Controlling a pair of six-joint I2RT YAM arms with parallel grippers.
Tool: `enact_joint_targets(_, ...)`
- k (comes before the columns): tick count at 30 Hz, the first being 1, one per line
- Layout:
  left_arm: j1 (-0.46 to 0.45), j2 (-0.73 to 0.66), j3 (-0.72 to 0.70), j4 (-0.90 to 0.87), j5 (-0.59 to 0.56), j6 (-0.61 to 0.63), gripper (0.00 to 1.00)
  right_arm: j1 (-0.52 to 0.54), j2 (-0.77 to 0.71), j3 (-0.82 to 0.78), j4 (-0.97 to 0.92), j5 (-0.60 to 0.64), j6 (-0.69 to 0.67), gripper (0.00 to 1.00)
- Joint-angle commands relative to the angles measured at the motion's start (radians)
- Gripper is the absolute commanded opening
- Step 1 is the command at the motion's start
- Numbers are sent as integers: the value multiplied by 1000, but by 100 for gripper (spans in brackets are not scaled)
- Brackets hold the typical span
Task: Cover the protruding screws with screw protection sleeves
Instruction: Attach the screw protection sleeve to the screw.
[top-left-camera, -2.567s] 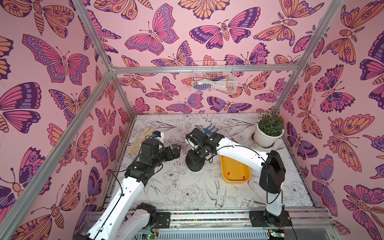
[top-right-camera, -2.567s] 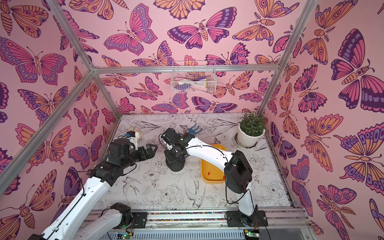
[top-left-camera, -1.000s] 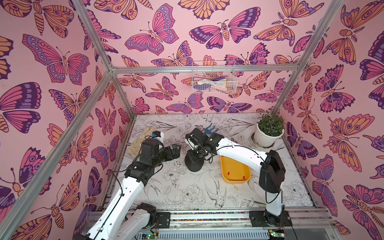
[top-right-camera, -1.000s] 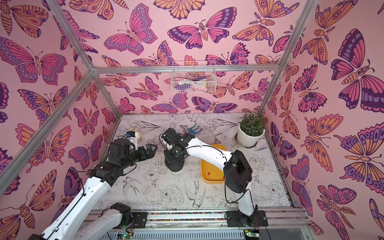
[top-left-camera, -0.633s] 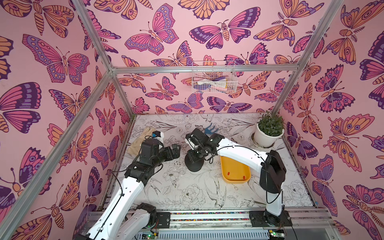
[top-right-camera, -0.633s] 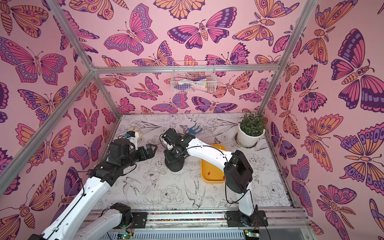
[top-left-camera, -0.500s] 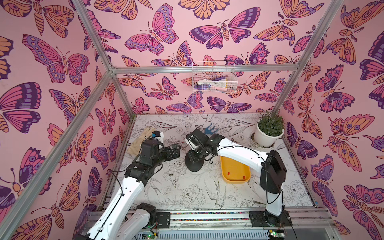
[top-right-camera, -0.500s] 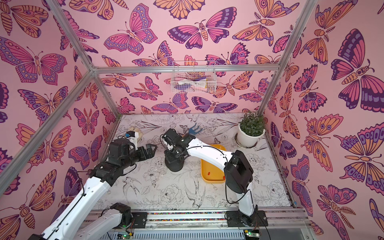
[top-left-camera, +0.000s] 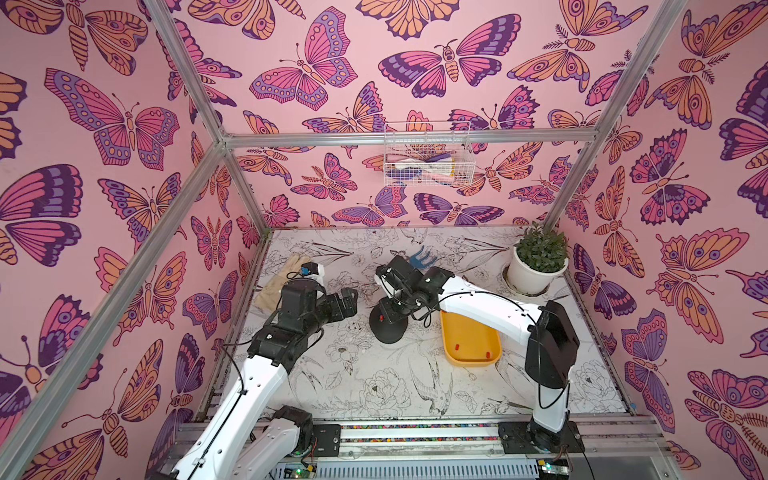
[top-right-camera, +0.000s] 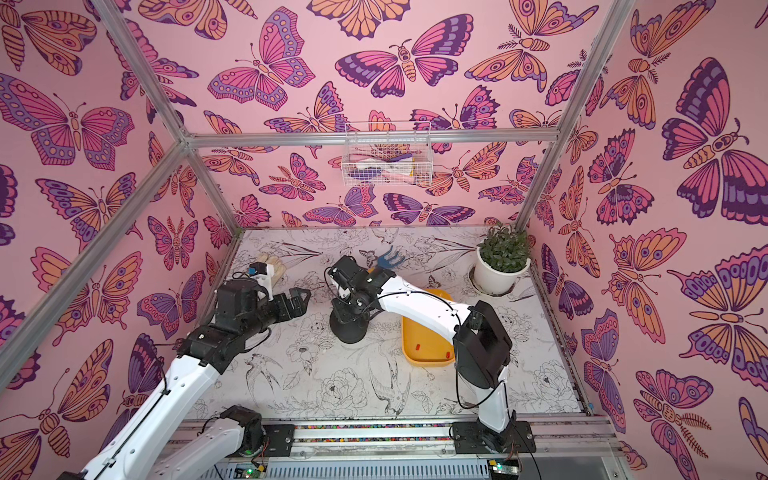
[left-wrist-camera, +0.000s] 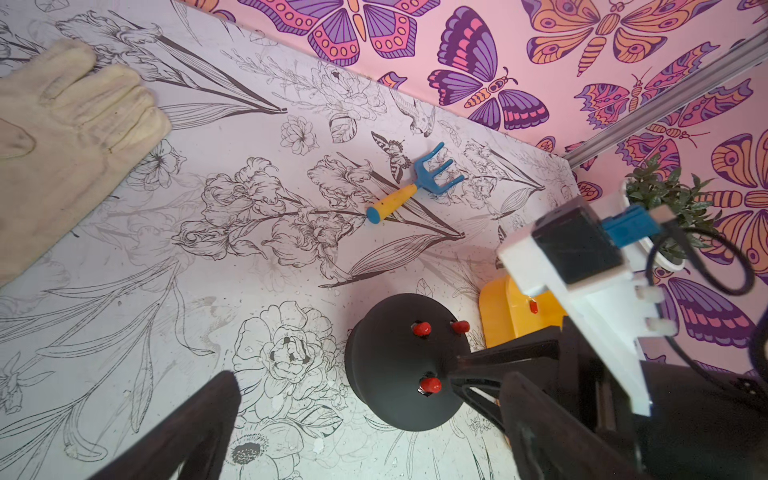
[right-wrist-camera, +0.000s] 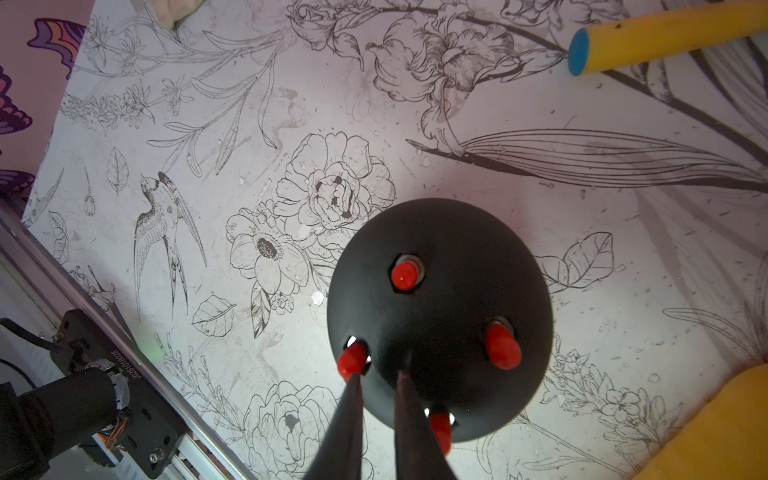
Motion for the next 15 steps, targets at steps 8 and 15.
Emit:
enact_joint_targets(8, 7, 7, 8, -15, -54, 31, 100, -52, -124, -75, 51, 33, -20, 20)
enact_joint_targets(15, 7, 24, 21, -16, -49, 31, 100, -86, -199, -155, 83, 38, -10, 21)
